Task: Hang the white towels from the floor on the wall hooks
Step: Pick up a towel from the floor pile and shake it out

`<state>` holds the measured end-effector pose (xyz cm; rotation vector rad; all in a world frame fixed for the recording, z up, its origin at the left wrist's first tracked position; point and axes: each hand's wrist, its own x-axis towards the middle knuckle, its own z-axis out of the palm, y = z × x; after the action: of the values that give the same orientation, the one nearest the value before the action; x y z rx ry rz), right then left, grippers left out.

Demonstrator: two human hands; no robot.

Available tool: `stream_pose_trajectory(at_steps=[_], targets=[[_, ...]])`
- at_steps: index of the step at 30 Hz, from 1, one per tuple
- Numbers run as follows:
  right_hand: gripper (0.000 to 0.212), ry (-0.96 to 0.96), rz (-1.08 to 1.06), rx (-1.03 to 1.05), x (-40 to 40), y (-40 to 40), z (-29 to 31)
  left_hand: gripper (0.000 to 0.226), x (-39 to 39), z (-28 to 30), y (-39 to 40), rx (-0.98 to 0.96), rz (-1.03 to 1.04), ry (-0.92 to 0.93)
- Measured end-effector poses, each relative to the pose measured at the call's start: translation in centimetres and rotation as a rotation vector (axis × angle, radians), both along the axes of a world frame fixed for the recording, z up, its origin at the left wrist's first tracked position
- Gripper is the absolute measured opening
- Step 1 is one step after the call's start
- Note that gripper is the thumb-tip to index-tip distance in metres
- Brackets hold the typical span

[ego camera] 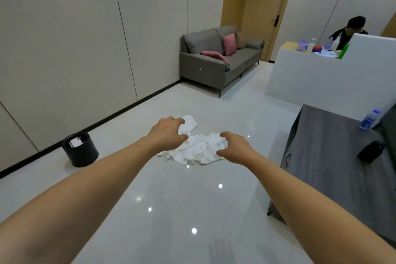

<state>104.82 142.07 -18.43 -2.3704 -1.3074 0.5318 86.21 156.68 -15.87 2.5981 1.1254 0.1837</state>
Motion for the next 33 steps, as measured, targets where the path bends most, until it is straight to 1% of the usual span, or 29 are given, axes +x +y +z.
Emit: stream_pose_trajectory(at_steps=[4, 9, 16, 22, 28, 33], targets=[[0.066, 0.049, -0.018, -0.035, 4.6, 6.0, -3.2, 0.058, 5.2, -3.0, 6.3, -0.032, -0.029, 0.026], [0.067, 0.111, -0.014, -0.066, 11.9, 13.8, -8.7, 0.058, 12.6, -8.1, 14.2, -0.073, -0.025, 0.065], [0.069, 0.269, 0.005, -0.218, 21.2, 23.0, -15.9, 0.058, 21.3, -15.1, 22.4, -0.246, 0.031, 0.192], [0.068, 0.348, -0.013, -0.352, 26.4, 29.3, -20.7, 0.061, 26.9, -19.8, 28.4, -0.353, 0.050, 0.247], [0.067, 0.399, -0.046, -0.442, 30.8, 35.9, -25.6, 0.061, 31.9, -26.1, 35.2, -0.477, 0.026, 0.324], [0.065, 0.432, -0.106, -0.517, 34.5, 42.2, -29.4, 0.059, 36.3, -31.0, 42.3, -0.585, 0.027, 0.311]])
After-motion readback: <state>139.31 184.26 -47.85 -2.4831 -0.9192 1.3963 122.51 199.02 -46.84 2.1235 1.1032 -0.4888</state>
